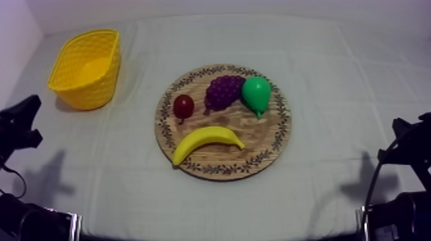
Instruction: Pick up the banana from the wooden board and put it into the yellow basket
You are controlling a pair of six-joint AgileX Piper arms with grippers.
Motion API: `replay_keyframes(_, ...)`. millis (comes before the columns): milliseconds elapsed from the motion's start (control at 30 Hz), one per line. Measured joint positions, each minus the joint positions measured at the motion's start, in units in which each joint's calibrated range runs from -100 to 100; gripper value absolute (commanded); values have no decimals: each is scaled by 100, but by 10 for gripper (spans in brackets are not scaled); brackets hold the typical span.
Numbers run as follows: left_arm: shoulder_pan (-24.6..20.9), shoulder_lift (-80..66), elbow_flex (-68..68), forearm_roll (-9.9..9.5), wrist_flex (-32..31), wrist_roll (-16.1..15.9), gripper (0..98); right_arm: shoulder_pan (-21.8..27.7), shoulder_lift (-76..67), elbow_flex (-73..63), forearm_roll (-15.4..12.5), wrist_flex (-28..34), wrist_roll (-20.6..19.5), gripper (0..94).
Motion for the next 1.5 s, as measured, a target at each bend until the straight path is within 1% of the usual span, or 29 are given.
replay_keyframes(67, 112, 299, -268, -40, -83, -59, 4, 0, 0, 0, 0, 0, 0, 3)
replay_keyframes(133, 280, 647, -580, -195, -108, -59, 4, 0, 0, 0, 0, 0, 0, 3)
replay_keyframes(233, 541, 1111, -1094, -436, -103, 54, 4, 0, 0, 0, 0, 0, 0, 3)
replay_keyframes(300, 699, 1418, -1418, -539, -60, 64, 4, 0, 0, 0, 0, 0, 0, 3)
replay_keyframes(400, 939, 1952, -1957, -563, -53, -45, 4, 0, 0, 0, 0, 0, 0, 3)
replay_keyframes(500, 1142, 2458, -2540, -545, -32, -236, 5, 0, 0, 0, 0, 0, 0, 3)
replay_keyframes(600, 1346, 2950, -3086, -530, 134, -421, 6, 0, 0, 0, 0, 0, 0, 3)
replay_keyframes(800, 1832, 3914, -4363, -522, 969, -769, 12, 0, 0, 0, 0, 0, 0, 3)
replay_keyframes(933, 2111, 4388, -5095, -595, 1385, -898, 14, 0, 0, 0, 0, 0, 0, 3)
replay_keyframes(1100, 2385, 5004, -5798, -658, 1967, -809, 14, 0, 0, 0, 0, 0, 14, 3)
replay_keyframes(1300, 2616, 5587, -6046, -744, 2585, -505, 16, 0, 0, 0, 0, 0, 1, 3)
replay_keyframes(1400, 2740, 5785, -5948, -760, 2668, -346, 18, 0, 0, 0, 0, 0, -1, 3)
replay_keyframes(1500, 2882, 5922, -5797, -736, 2740, -198, 19, 0, 0, 0, 0, 0, -3, 3)
